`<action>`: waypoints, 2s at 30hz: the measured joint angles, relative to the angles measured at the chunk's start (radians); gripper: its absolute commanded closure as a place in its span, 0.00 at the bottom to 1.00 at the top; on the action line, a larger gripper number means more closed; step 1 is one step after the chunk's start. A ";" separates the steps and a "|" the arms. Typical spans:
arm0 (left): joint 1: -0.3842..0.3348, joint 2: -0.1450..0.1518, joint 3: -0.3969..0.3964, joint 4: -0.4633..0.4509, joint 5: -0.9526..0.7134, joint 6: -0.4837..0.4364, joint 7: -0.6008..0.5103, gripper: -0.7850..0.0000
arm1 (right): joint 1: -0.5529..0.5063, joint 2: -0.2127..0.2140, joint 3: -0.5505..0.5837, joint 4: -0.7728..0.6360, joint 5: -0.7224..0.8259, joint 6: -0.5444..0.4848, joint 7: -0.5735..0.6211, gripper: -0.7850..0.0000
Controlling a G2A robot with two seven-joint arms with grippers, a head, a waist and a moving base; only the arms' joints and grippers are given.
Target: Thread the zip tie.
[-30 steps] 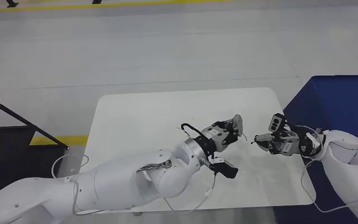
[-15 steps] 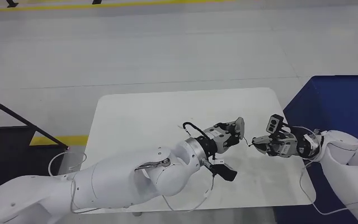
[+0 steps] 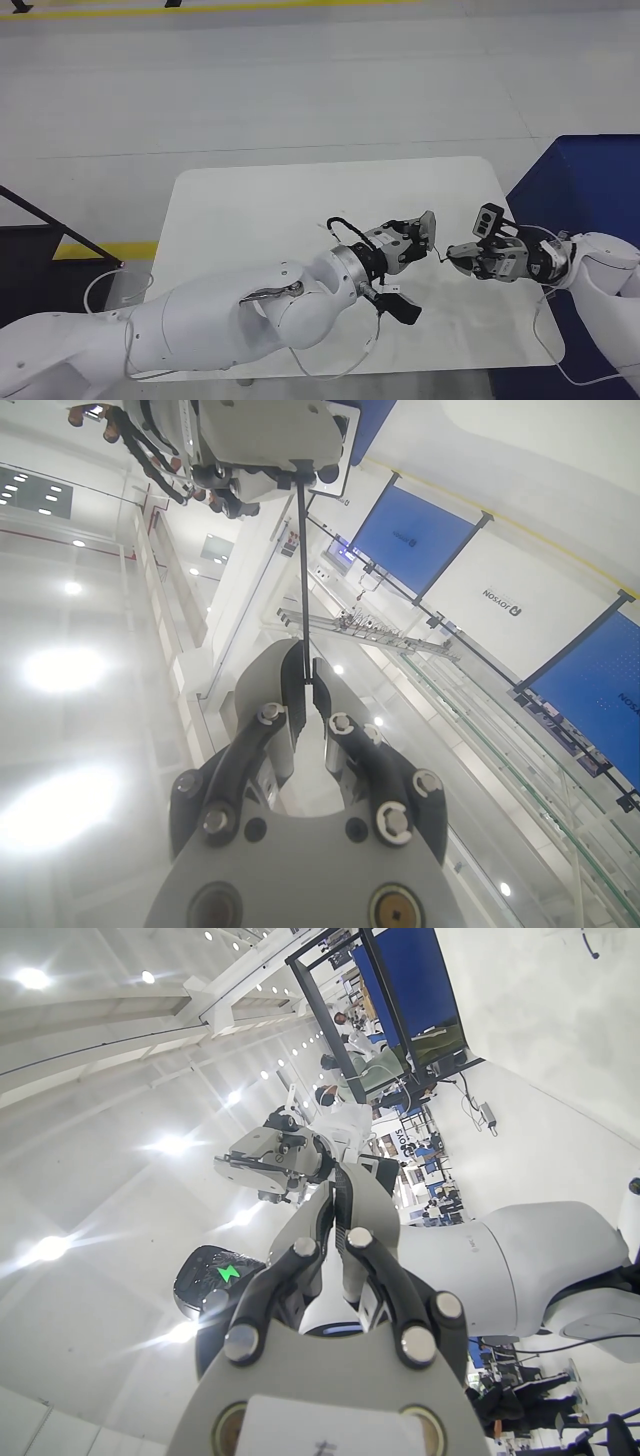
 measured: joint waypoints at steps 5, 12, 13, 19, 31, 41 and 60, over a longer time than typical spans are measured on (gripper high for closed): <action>0.003 0.003 0.000 0.000 0.000 0.008 -0.011 1.00 | -0.005 -0.001 0.008 -0.006 0.000 0.000 -0.006 1.00; 0.015 0.007 0.000 -0.003 0.000 0.020 -0.035 1.00 | -0.010 -0.002 0.010 -0.012 -0.010 0.003 -0.009 1.00; 0.014 0.007 0.000 -0.004 0.000 0.023 -0.035 1.00 | -0.010 -0.002 0.010 -0.013 -0.011 0.004 -0.009 1.00; 0.021 0.012 0.000 -0.006 0.000 0.047 -0.041 1.00 | -0.008 -0.003 0.013 -0.011 -0.012 0.006 -0.011 1.00; 0.019 0.015 0.000 -0.004 0.000 0.039 -0.035 1.00 | 0.001 -0.006 0.014 0.000 -0.014 0.009 0.003 1.00; 0.022 0.006 0.000 0.002 0.000 0.031 -0.048 1.00 | 0.012 -0.006 0.018 0.015 -0.023 0.015 0.021 1.00; 0.018 -0.019 0.000 0.018 0.000 0.021 -0.053 1.00 | 0.035 -0.004 0.005 0.042 -0.039 0.001 0.036 1.00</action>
